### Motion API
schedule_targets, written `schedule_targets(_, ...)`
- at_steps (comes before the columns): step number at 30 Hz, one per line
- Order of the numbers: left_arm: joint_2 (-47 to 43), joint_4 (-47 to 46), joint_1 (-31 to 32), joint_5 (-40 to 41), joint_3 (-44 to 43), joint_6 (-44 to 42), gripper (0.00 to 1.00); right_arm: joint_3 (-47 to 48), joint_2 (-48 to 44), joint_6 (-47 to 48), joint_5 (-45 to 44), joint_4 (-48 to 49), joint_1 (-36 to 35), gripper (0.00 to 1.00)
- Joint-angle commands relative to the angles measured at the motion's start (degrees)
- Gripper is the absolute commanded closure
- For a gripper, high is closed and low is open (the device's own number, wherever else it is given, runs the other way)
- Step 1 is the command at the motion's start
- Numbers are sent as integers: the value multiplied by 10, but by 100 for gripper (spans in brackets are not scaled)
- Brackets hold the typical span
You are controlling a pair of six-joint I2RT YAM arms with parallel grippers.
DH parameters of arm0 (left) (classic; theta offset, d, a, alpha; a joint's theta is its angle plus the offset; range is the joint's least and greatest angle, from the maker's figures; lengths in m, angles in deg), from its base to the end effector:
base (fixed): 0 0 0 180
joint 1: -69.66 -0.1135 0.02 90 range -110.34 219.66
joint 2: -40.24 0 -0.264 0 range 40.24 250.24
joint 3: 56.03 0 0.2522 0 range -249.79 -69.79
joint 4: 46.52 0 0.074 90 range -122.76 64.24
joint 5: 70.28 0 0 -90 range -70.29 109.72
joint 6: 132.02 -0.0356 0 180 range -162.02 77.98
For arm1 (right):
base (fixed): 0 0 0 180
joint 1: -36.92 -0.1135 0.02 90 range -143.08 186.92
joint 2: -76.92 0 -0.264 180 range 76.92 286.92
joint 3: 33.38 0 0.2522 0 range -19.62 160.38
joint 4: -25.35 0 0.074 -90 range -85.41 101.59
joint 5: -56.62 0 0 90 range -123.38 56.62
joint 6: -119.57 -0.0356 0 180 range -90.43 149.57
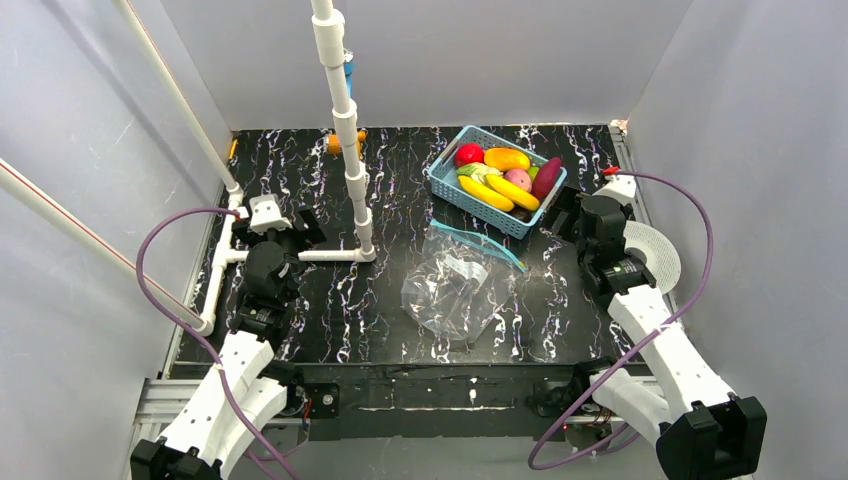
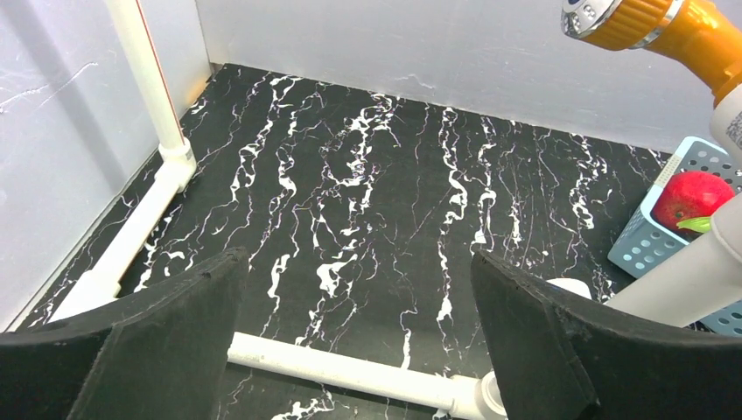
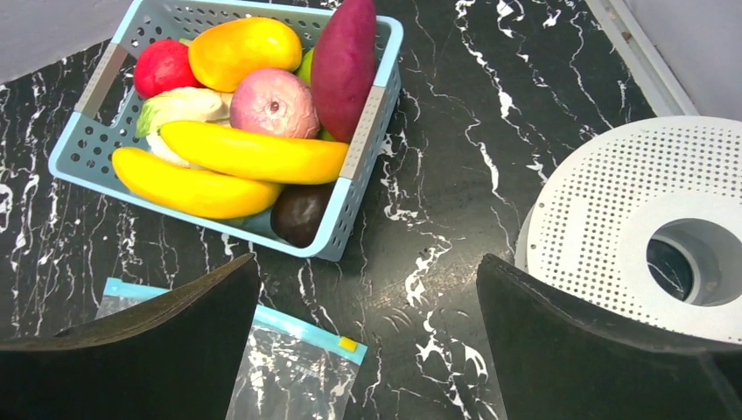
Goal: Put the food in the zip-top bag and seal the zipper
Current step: Move the zipper food storage bag to the center of the board.
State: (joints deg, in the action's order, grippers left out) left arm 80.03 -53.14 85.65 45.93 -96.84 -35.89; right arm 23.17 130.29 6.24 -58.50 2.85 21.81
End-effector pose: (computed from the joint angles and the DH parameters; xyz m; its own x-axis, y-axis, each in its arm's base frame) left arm 0.1719 -0.0329 0.3010 0.1456 -0.1414 -0.9792 -0.1590 0.9735 -0.1642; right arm 0.2111 0.0413 0.3042 -0.2336 0.3083 -0.9222 0.2649 0.9327 0.2448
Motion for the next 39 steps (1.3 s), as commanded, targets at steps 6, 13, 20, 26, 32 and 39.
schedule_targets(6, -14, 7, 15, 35, -26, -13, 2, 49, -5, -47, 45, -46, -17, 0)
schedule_targets(13, -14, 19, 26, 48, -33, -20, 2, 74, 36, -52, 118, -99, -23, 0)
schedule_targets(20, -10, 53, 33, 43, -45, 0, 2, 63, 61, -56, 215, -115, -23, 0)
schedule_targets(26, 4, 183, 83, 56, -104, 26, 2, 59, 92, -52, 302, -150, -23, 0)
schedule_targets(32, -59, 490, 85, -41, -159, 231, 2, 35, 146, -30, 361, -125, -22, 0)
schedule_targets(39, -183, 608, 85, -231, -142, 351, 2, 3, 188, -93, 399, -37, 7, 0)
